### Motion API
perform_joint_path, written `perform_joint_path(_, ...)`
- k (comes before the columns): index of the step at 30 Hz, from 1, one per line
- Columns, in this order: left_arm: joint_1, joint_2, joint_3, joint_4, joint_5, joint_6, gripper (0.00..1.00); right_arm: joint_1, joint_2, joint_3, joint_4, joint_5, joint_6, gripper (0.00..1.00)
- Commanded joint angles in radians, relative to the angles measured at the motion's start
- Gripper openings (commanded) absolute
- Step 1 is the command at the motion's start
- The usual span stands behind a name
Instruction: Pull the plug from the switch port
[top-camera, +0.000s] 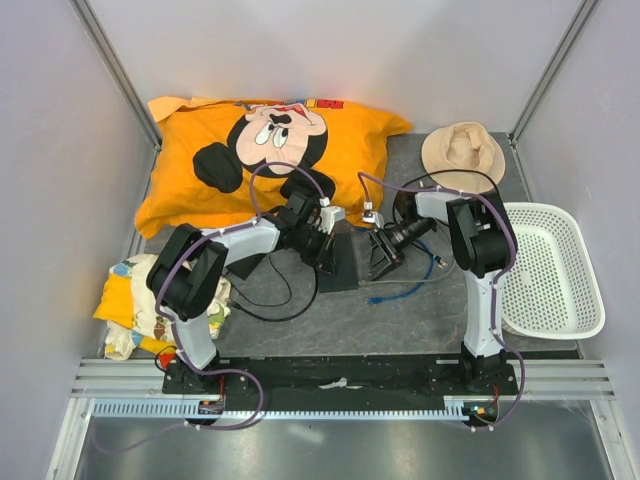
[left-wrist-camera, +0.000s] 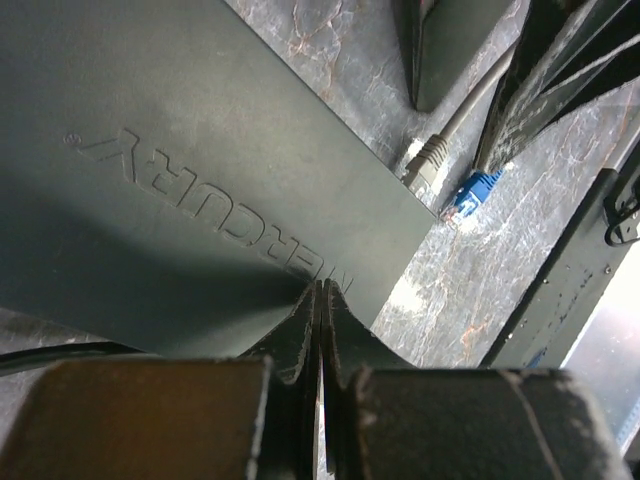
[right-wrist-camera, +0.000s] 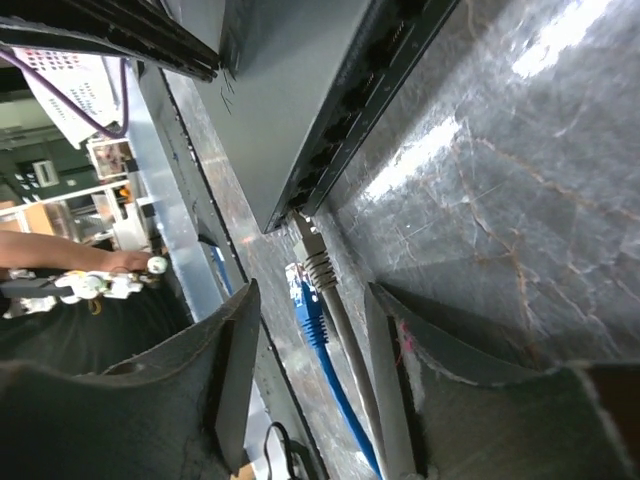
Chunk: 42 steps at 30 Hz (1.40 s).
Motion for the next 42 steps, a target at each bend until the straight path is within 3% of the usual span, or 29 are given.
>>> perform_joint_path(1,-0.009,0.061,-0.047,-0.027,-0.166,0.05,0.02,0.003,0.024,-0.047,0.07,0.013,0.001,0.54)
perform_joint_path(11,-0.014,0.082,-0.024,-0.056,-0.184,0.041,0.02,0.006,-0.074,-0.239,0.478,0.004,0.297,0.51)
perform_joint_path(17,-0.022,0.076,-0.03,-0.05,-0.187,0.041,0.02,0.006,-0.083,-0.266,0.584,0.051,0.391,0.49)
perform_joint_path(35,-0.04,0.066,-0.035,-0.042,-0.206,0.053,0.01,0.04,-0.029,-0.248,0.578,0.105,0.403,0.46)
perform_joint_path(42,-0.046,0.062,-0.036,-0.039,-0.209,0.062,0.02,0.035,-0.022,-0.239,0.494,0.061,0.31,0.49)
